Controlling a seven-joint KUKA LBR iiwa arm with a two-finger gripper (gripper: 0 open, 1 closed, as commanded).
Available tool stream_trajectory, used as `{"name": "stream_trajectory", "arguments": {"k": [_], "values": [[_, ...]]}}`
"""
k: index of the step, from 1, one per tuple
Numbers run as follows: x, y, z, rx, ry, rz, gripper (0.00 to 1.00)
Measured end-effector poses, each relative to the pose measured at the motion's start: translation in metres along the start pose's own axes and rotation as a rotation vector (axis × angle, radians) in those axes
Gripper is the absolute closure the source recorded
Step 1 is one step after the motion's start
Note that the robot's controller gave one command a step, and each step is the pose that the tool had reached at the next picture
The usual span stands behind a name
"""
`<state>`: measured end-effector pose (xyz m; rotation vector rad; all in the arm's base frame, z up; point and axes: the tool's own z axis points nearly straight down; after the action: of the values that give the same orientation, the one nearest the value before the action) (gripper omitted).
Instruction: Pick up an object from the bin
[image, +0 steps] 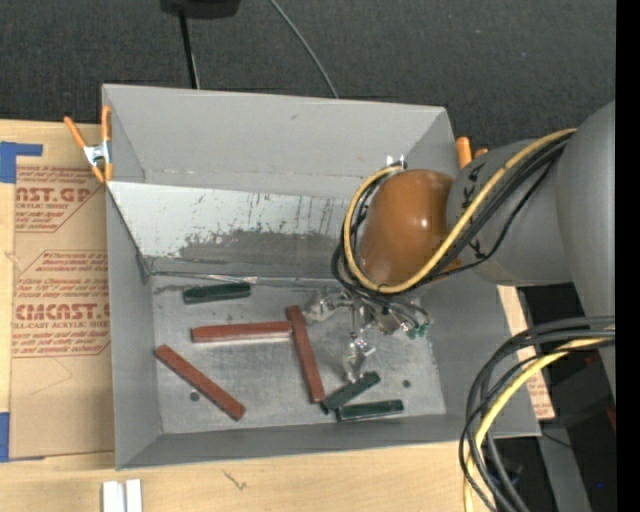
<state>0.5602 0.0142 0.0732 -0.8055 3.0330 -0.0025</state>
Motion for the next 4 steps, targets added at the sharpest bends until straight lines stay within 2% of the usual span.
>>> {"name": "stream_trajectory", "arguments": {"k": [1, 2, 3, 4], "values": [[-0.056, 0.032, -0.005, 0.002, -0.010, -0.135, 1.00], [-0.054, 0.032, -0.002, -0.001, -0.001, -0.135, 0.00], [-0.054, 0.032, -0.002, -0.001, -0.002, -0.135, 0.00], [-0.059, 0.108, -0.004, -0.001, -0.018, -0.128, 1.00]]}}
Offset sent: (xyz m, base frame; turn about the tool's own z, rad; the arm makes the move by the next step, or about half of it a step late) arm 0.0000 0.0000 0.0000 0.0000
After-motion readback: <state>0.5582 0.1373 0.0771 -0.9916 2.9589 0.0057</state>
